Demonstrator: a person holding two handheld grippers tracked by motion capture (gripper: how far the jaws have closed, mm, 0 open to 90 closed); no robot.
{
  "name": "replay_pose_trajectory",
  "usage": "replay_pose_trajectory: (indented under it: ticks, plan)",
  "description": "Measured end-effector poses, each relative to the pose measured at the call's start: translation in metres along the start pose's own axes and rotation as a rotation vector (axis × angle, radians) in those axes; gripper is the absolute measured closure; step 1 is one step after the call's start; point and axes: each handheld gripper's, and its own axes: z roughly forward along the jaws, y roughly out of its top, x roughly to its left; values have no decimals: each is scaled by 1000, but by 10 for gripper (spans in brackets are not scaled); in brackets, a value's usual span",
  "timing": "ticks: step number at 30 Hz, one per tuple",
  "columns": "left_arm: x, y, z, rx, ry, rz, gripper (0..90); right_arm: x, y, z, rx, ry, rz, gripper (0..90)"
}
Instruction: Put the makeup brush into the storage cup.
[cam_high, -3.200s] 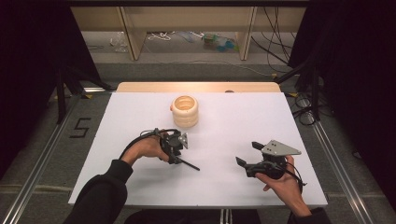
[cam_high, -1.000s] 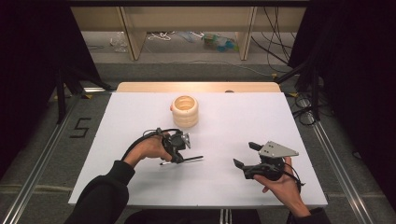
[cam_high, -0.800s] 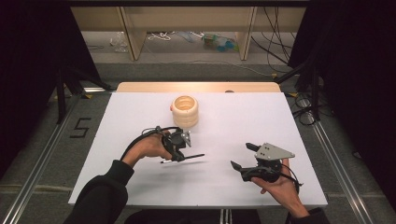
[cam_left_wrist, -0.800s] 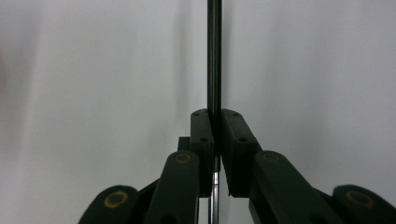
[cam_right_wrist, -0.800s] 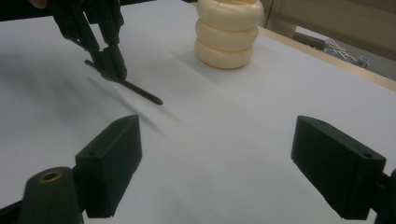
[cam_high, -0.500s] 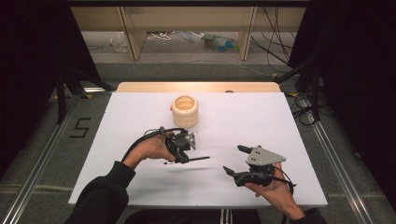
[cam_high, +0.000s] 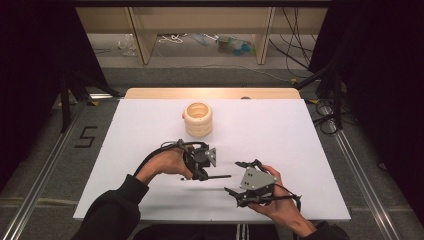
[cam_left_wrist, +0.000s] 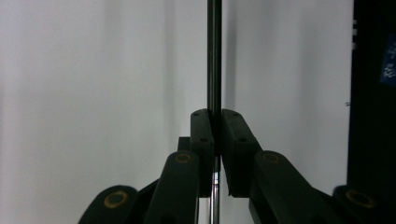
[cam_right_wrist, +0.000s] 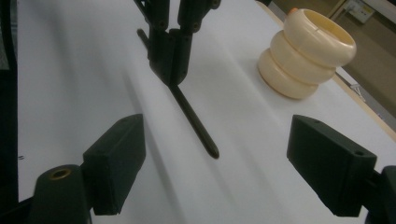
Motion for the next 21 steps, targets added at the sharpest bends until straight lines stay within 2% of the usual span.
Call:
replay_pose_trajectory:
  ticks: [2, 3, 5, 8, 9, 10, 12, 14, 16, 17, 19, 20, 21]
  plan:
    - [0, 1, 0, -2, 3, -12, 836, 2, 3, 5, 10, 4, -34, 219]
    - [1, 1, -1, 20, 0, 9, 836, 3, 4, 6, 12, 4, -45, 224]
    - [-2, 2, -1, 0, -2, -4, 836, 5, 6, 10, 25, 8, -83, 237]
    - [-5, 4, -3, 8, 0, 10, 836, 8, 9, 15, 43, 8, -122, 251]
    - [-5, 5, -3, 18, -1, 27, 836, 9, 10, 16, 52, 15, -129, 259]
    - [-7, 6, -3, 9, -4, 14, 836, 10, 10, 18, 58, 16, -144, 265]
    - [-8, 9, -5, 20, 22, 42, 836, 10, 12, 21, 71, 11, -180, 279]
    - [-11, 9, -5, 13, 18, 29, 836, 10, 13, 24, 81, 23, -214, 311]
    - [-10, 10, -7, 23, 17, 41, 836, 13, 14, 25, 83, 37, -196, 314]
    - [-10, 10, -7, 22, 20, 40, 836, 12, 14, 25, 93, 23, -225, 319]
    - [-11, 10, -6, 26, 19, 39, 836, 14, 14, 28, 89, 37, -227, 347]
    - [-12, 10, -6, 23, 20, 20, 836, 14, 14, 28, 96, 36, -237, 361]
    - [-12, 10, -6, 22, 20, 14, 836, 11, 15, 28, 117, 37, -298, 373]
